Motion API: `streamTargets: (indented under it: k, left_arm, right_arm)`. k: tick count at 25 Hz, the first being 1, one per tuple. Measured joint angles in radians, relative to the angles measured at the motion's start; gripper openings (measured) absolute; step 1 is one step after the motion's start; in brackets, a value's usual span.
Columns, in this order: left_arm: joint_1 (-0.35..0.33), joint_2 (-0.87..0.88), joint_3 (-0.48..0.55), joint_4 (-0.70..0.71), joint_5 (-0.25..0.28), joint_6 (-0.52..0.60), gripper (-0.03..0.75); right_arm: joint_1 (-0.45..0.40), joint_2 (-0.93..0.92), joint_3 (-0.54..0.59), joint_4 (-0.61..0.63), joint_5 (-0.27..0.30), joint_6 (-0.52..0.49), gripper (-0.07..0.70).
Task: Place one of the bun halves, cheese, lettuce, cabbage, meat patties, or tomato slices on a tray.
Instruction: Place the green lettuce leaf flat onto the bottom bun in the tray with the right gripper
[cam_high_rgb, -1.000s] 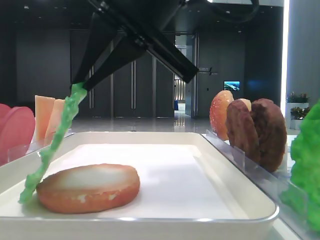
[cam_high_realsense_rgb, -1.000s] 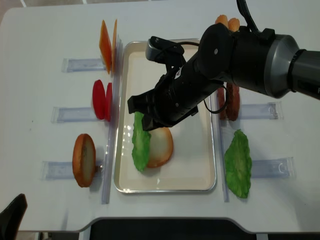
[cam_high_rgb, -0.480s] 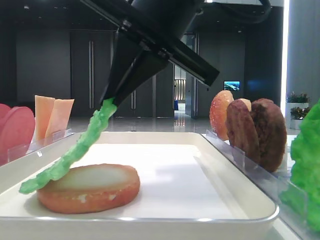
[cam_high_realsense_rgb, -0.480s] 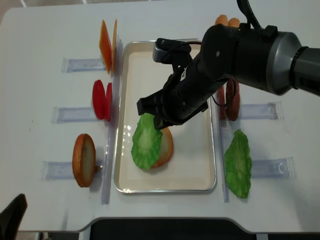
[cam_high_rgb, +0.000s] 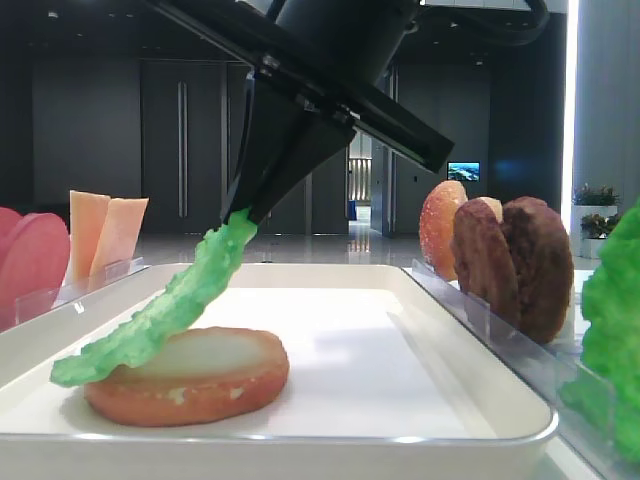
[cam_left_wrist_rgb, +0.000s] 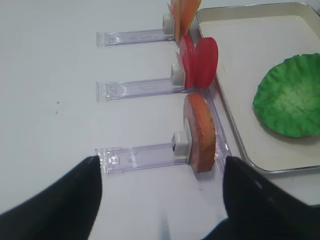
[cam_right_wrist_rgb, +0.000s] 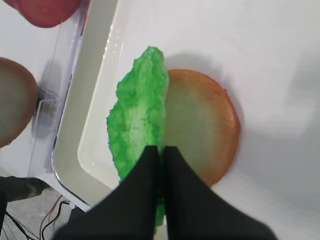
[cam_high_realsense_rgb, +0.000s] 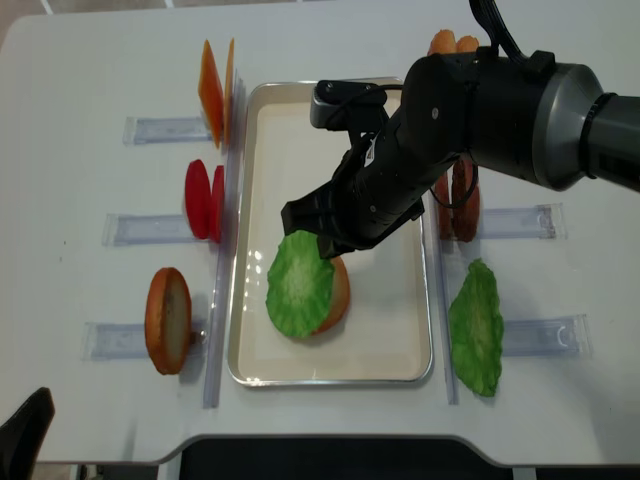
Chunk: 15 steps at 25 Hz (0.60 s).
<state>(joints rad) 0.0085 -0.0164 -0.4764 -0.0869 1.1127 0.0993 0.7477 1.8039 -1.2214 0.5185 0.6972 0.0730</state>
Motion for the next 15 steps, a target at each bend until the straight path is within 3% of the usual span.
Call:
streamTargets:
  k: [8,15]
  left_arm:
    - [0.000,0.000,0.000,0.000,0.000,0.000,0.576]
    - [0.000,0.000,0.000,0.000,0.000,0.000,0.576]
  right_arm:
    - [0.000,0.000,0.000,-0.018,0.004,0.021,0.041]
    - [0.000,0.000,0.000,-0.028,0.009,0.029,0.267]
